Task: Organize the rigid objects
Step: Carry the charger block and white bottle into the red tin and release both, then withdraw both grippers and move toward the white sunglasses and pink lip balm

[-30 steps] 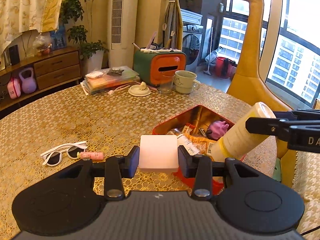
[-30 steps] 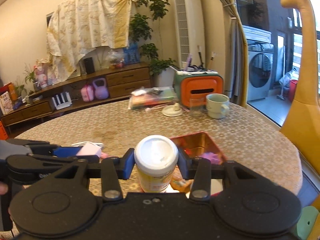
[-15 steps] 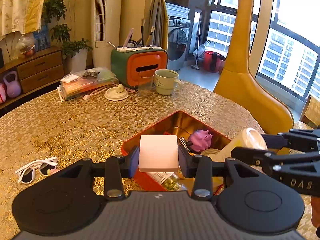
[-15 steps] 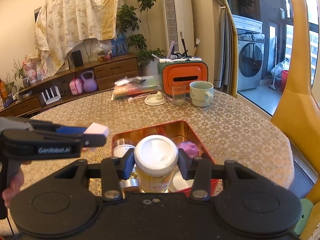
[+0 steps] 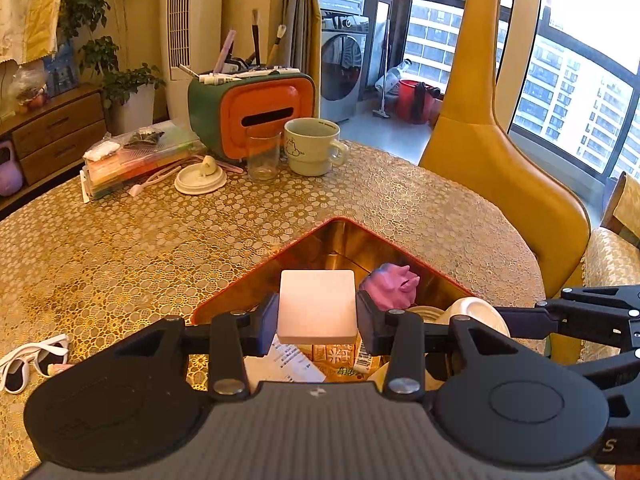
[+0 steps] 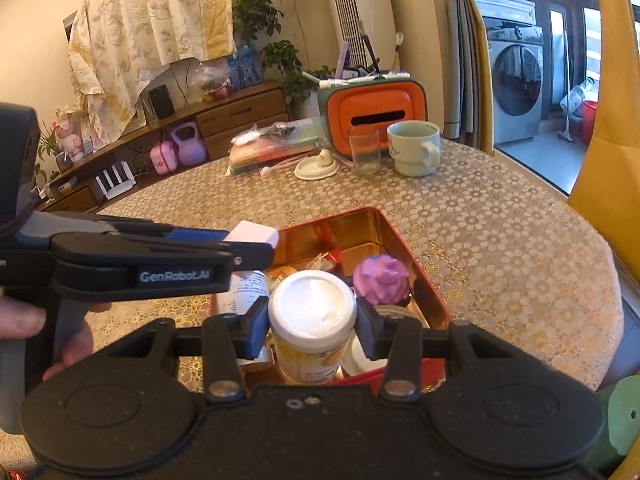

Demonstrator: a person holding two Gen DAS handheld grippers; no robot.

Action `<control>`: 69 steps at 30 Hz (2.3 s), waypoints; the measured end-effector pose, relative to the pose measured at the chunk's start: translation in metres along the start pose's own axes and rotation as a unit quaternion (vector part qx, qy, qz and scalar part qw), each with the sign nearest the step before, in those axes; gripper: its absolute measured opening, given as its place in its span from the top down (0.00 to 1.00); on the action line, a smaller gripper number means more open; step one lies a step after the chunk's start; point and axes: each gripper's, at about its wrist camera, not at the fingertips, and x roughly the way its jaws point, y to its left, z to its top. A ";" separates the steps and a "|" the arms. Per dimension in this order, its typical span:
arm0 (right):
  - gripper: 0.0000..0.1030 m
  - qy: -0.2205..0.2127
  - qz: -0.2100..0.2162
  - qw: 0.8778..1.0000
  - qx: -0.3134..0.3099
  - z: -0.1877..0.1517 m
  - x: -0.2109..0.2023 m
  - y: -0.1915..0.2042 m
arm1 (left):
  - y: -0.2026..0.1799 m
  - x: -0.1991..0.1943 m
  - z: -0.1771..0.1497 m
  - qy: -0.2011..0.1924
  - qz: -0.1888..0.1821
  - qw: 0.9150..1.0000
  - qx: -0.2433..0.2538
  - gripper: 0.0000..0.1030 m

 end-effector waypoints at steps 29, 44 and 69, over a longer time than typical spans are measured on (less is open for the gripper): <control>0.52 0.000 -0.024 0.995 0.098 -0.003 0.030 -0.052 | -0.005 0.068 -0.003 0.062 -0.007 0.998 -0.009 0.61; 0.53 0.001 -0.037 0.996 0.079 -0.003 0.014 -0.041 | -0.003 0.047 -0.006 0.048 -0.020 0.998 -0.033 0.45; 0.35 -0.012 -0.024 1.000 0.011 -0.011 -0.023 0.029 | 0.021 -0.046 -0.025 0.006 -0.014 0.999 -0.040 0.44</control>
